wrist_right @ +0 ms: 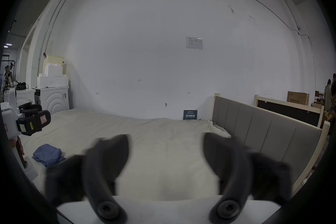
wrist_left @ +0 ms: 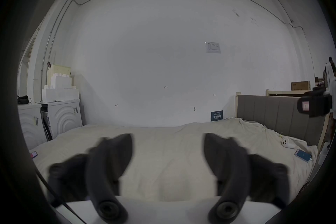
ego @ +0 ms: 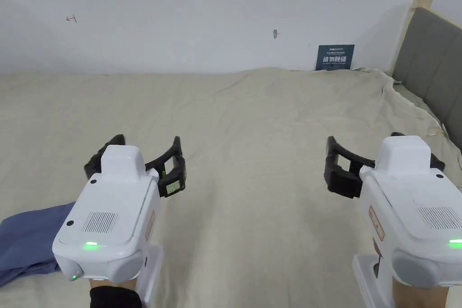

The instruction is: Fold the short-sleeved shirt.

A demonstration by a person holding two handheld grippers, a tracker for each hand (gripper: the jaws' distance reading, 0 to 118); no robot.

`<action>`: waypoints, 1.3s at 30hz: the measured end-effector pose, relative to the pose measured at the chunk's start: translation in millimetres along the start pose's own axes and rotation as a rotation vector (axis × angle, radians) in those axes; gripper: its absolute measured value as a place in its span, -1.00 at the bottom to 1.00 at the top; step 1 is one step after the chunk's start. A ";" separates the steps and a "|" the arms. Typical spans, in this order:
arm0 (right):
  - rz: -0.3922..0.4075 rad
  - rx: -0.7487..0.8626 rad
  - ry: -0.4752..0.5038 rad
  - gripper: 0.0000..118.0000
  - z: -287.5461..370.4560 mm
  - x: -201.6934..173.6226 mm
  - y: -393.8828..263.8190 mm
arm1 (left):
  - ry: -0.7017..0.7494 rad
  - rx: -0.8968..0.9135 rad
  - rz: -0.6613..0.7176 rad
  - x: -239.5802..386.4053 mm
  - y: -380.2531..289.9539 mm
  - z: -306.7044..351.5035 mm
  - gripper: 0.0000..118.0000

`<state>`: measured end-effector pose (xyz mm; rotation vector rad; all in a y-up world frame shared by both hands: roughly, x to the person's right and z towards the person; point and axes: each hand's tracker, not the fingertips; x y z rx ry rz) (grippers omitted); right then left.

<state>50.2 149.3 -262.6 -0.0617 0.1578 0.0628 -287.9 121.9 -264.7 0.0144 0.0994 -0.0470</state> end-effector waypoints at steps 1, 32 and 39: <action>-0.004 0.006 -0.003 0.85 0.8 -0.3 -1.5 | -0.004 0.001 0.005 -0.5 0.1 0.1 0.86; -0.023 0.029 -0.007 1.00 3.0 0.1 0.7 | 0.004 0.036 -0.008 -1.3 2.9 7.8 1.00; -0.023 0.029 -0.006 1.00 3.1 -0.8 1.1 | 0.008 0.038 -0.011 -1.7 3.8 8.7 1.00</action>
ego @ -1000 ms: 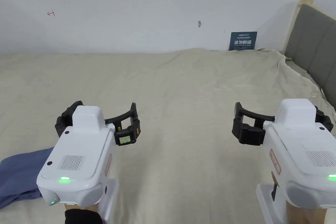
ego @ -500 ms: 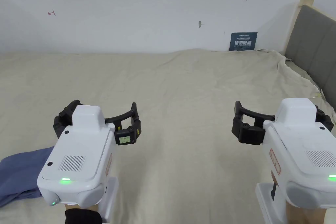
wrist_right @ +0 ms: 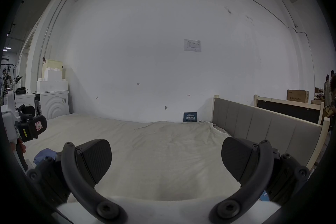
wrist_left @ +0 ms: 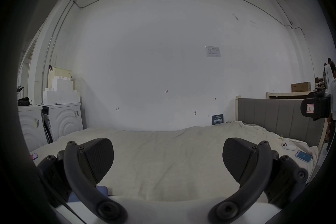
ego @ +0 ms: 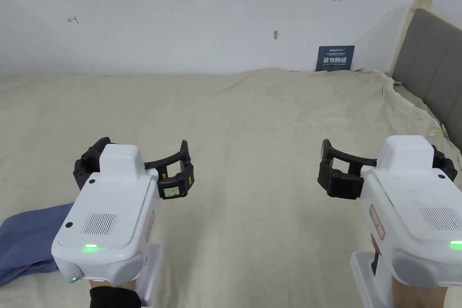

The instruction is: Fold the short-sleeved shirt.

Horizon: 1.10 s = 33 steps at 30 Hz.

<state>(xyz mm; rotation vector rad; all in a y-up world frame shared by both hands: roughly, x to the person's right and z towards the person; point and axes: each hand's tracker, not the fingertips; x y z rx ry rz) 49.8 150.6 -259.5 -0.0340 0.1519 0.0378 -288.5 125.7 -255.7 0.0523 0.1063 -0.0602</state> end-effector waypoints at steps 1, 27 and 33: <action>-0.001 0.000 0.001 1.00 0.0 0.0 0.0 | 0.000 0.000 0.000 0.0 0.1 -0.3 1.00; -0.001 0.007 -0.004 1.00 1.0 0.6 0.3 | 0.004 0.001 0.006 -0.5 0.4 -0.1 1.00; 0.001 0.009 -0.004 1.00 1.0 1.1 0.3 | 0.001 0.001 0.007 0.0 0.8 0.0 1.00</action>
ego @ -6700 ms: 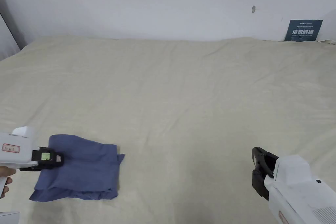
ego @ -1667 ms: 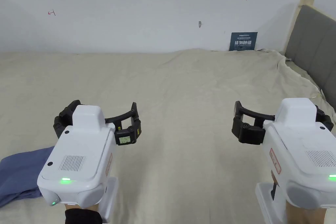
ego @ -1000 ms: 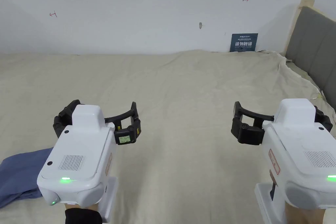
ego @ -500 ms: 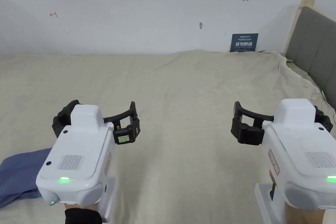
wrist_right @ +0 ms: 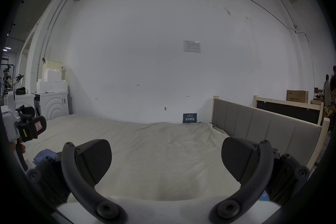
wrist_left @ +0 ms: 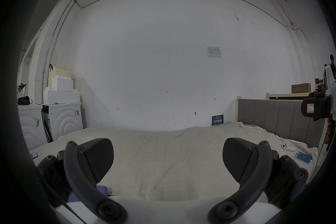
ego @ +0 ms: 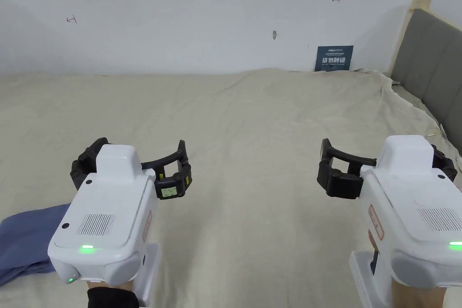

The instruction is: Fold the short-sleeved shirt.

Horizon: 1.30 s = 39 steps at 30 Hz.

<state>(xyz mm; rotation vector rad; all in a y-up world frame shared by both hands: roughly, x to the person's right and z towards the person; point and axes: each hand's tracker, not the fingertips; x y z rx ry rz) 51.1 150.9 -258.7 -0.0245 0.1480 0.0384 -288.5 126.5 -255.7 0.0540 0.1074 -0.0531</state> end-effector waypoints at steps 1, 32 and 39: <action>0.000 -0.002 0.000 1.00 -0.4 0.1 0.2 | -0.001 -0.001 -0.001 0.0 0.0 -0.1 1.00; -0.237 -0.527 -0.215 0.99 -17.2 -8.0 40.3 | 0.004 0.009 0.024 -7.9 2.5 -1.2 1.00; -0.197 -0.465 -0.172 0.99 -22.1 -4.6 35.9 | 0.006 0.008 0.026 -8.6 3.2 -0.7 1.00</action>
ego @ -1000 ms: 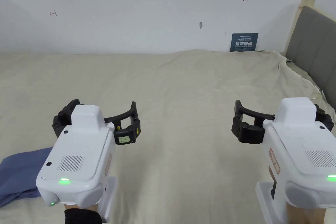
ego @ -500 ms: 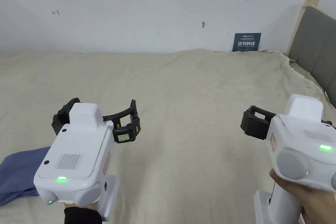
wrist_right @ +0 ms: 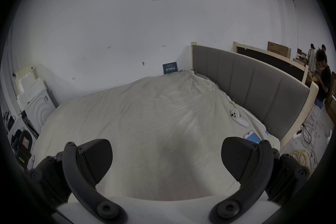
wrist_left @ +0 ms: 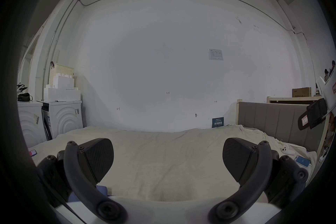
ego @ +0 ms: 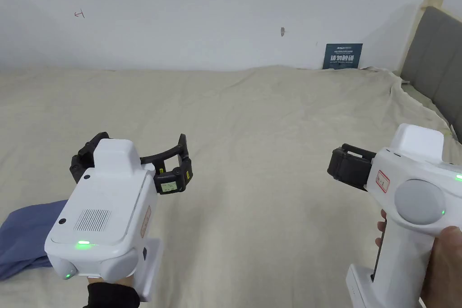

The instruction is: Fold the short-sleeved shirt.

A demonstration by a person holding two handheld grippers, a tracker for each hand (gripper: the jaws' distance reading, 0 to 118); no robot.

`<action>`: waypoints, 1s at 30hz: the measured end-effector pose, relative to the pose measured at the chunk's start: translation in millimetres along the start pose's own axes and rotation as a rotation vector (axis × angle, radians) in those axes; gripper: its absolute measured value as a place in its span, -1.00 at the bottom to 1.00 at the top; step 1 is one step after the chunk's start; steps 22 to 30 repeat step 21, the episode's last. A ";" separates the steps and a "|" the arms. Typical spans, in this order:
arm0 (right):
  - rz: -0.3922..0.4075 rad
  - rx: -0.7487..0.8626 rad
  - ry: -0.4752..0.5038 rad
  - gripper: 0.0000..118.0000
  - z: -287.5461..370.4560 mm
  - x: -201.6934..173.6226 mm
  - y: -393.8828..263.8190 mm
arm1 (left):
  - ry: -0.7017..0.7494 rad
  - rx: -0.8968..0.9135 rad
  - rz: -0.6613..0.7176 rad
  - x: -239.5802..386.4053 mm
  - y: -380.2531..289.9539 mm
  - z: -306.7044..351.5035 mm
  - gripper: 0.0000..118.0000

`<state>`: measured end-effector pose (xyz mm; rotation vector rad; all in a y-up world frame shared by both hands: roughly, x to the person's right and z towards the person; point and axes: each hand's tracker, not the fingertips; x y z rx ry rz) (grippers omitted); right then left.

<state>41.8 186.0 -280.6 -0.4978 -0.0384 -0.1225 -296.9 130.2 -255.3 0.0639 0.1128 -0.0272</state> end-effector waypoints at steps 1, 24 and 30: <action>0.004 0.009 0.003 0.99 -0.1 -0.5 -0.4 | 0.002 0.001 -0.002 0.1 -0.1 0.0 1.00; 0.159 0.384 0.098 0.99 3.1 -4.3 -29.6 | 0.001 0.016 0.002 0.8 1.6 0.7 1.00; 0.159 0.384 0.098 0.99 3.1 -4.3 -29.6 | 0.001 0.016 0.002 0.8 1.6 0.7 1.00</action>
